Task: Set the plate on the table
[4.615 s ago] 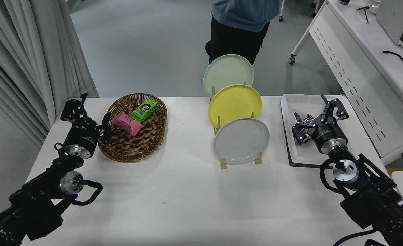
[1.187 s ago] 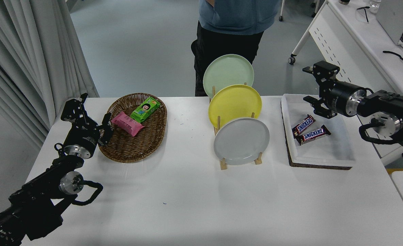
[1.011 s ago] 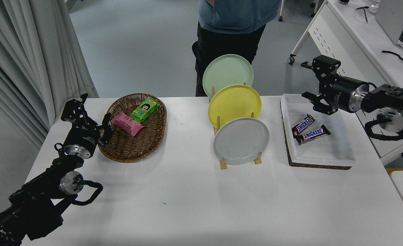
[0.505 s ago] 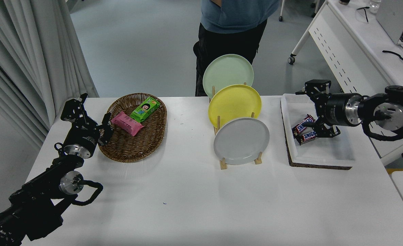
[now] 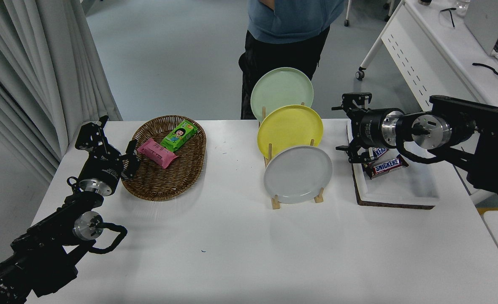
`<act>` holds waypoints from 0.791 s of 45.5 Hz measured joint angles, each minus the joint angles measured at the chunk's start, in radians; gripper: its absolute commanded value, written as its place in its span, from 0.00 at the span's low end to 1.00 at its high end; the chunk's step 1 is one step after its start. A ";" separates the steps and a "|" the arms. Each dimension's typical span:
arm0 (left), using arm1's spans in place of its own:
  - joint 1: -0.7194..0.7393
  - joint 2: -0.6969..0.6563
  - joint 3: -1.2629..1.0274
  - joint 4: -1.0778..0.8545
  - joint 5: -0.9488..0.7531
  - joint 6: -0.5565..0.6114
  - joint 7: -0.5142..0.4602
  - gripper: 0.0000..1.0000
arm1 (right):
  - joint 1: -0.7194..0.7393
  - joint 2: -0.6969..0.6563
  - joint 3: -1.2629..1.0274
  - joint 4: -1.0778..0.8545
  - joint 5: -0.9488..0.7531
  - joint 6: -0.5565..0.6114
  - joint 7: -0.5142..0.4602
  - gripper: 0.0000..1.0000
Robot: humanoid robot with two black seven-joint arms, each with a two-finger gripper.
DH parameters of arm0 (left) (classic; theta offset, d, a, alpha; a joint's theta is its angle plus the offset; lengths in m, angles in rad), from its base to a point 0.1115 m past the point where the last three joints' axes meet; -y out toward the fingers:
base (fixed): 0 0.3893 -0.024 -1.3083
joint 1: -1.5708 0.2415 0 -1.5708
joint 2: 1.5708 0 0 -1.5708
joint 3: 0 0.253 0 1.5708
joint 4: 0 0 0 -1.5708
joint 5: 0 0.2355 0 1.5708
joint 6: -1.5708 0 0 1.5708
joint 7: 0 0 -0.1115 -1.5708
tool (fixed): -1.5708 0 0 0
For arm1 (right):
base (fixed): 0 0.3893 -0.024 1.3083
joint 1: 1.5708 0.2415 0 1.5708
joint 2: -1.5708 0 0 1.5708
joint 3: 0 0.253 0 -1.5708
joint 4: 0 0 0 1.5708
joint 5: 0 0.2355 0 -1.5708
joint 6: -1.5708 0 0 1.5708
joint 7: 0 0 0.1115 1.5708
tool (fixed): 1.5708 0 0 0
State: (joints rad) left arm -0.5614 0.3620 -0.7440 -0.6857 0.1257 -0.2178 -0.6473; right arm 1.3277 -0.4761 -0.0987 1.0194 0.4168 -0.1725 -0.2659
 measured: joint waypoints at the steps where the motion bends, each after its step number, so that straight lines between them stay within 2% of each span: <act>1: 0.000 0.000 0.000 0.000 0.000 0.000 0.000 1.00 | -0.003 0.004 0.003 0.000 0.007 -0.007 -0.001 1.00; 23: 0.000 0.000 0.000 0.000 0.000 0.000 0.000 1.00 | -0.074 0.078 0.062 -0.002 0.092 -0.075 -0.013 1.00; 36: 0.000 0.000 0.000 0.000 0.000 0.000 0.000 1.00 | -0.134 0.095 0.185 -0.005 0.016 -0.084 -0.010 1.00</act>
State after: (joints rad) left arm -0.5614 0.3620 -0.7440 -0.6857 0.1257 -0.2178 -0.6473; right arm 1.1937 -0.3809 0.0862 1.0147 0.4327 -0.2566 -0.2759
